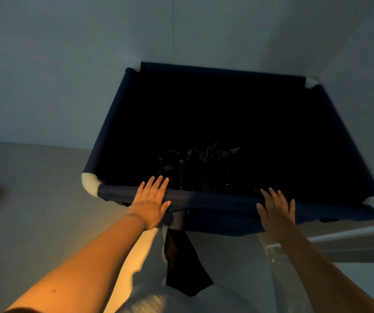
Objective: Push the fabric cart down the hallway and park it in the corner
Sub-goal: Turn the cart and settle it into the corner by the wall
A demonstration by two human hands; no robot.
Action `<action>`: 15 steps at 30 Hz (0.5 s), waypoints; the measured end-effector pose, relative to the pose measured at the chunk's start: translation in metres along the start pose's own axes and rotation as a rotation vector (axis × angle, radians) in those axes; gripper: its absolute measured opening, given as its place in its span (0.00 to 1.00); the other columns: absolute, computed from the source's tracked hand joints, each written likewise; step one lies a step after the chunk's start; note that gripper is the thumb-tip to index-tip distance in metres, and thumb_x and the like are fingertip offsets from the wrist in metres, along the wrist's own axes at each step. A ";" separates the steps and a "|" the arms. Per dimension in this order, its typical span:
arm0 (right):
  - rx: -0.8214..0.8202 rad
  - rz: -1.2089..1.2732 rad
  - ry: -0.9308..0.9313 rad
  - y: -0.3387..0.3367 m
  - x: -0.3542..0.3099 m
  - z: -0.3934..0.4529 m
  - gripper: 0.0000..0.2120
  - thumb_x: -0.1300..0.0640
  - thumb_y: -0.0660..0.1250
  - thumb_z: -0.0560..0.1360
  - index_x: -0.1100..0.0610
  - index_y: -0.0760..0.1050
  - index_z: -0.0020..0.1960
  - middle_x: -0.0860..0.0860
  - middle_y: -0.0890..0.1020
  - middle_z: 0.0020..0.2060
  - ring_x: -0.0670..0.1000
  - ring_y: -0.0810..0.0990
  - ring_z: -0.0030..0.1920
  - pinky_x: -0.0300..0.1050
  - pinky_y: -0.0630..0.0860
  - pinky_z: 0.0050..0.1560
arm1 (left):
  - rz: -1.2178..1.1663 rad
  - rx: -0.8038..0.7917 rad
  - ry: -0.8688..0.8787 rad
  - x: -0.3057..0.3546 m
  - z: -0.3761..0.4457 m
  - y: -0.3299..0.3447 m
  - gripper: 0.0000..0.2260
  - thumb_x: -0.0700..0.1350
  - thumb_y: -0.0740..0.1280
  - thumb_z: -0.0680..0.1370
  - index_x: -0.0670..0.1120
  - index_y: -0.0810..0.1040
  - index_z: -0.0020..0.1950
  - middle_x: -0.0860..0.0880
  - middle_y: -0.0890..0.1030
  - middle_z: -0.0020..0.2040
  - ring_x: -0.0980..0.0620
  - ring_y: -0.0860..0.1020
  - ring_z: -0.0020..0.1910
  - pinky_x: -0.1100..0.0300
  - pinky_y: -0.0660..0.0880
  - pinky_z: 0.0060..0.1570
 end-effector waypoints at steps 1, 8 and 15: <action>0.029 0.001 -0.008 -0.002 -0.003 -0.001 0.24 0.45 0.50 0.79 0.55 0.63 0.71 0.56 0.66 0.72 0.58 0.60 0.73 0.66 0.48 0.72 | 0.005 -0.006 -0.003 -0.001 0.000 -0.001 0.28 0.56 0.47 0.81 0.48 0.36 0.74 0.47 0.43 0.78 0.47 0.39 0.75 0.49 0.38 0.73; 0.004 -0.018 -0.022 0.000 -0.002 -0.002 0.34 0.40 0.39 0.78 0.59 0.73 0.63 0.60 0.78 0.61 0.64 0.75 0.63 0.72 0.63 0.62 | -0.006 -0.058 0.005 -0.001 0.002 0.001 0.28 0.56 0.46 0.81 0.49 0.35 0.74 0.48 0.42 0.77 0.48 0.38 0.75 0.50 0.36 0.71; -0.114 -0.016 0.054 0.014 0.009 0.009 0.24 0.45 0.47 0.79 0.48 0.52 0.74 0.49 0.54 0.76 0.51 0.46 0.76 0.57 0.37 0.72 | -0.016 -0.061 0.018 -0.002 0.003 -0.001 0.27 0.55 0.46 0.81 0.49 0.36 0.74 0.48 0.42 0.77 0.47 0.38 0.75 0.50 0.37 0.72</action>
Point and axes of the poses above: each hand's wrist, its own z-axis towards the middle knuckle, its own y-axis out of the palm, x = y × z, the point moved 7 cm from there along z, towards the middle knuckle
